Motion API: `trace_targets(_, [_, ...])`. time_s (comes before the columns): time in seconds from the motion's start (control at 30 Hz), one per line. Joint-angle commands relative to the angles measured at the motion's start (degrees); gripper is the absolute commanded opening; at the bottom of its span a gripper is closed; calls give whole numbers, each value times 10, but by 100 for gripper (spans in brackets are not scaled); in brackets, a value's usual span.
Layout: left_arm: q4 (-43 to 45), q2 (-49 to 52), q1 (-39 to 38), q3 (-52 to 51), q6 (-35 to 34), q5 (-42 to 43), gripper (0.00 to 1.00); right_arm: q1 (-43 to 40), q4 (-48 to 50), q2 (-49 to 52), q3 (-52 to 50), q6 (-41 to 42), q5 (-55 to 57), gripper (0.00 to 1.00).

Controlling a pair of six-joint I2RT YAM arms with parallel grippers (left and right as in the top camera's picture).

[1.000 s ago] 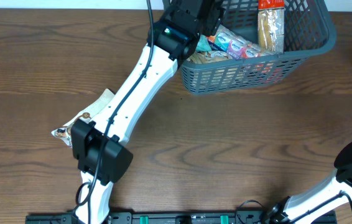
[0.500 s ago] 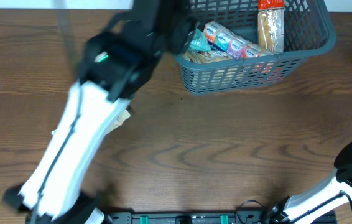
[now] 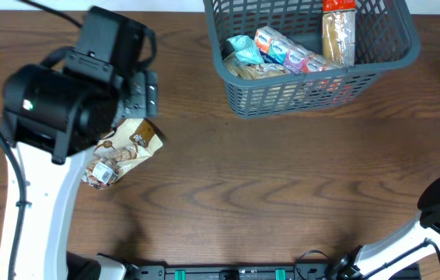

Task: Pack container
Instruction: 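Move the left gripper over the clear dried-mushroom bag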

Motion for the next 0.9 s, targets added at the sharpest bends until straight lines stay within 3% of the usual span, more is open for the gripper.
trace_targets(0.0, [-38, 3, 40, -6, -104, -16, 90, -6, 0, 0, -1, 4, 8, 99])
trace_targets(0.2, [-46, 2, 115, -65, -312, -14, 92, -6, 0, 0, -1, 4, 8, 99])
trace_targets(0.27, [-46, 2, 133, -103, -396, -13, 98, -6, 0, 0, -1, 4, 8, 99])
trace_targets(0.43, [-39, 2, 156, -223, -589, 37, 98, -6, 0, 0, -1, 4, 8, 99])
trace_targets(0.57, [23, 2, 158, -340, -624, 101, 99, -6, 0, 0, -1, 4, 8, 99])
trace_targets(0.73, [169, 2, 161, -475, -627, 175, 99, -6, 0, 0, -1, 4, 8, 99])
trace_targets(0.87, [244, 2, 170, -538, -705, 211, 99, -6, 0, 0, -1, 4, 8, 99])
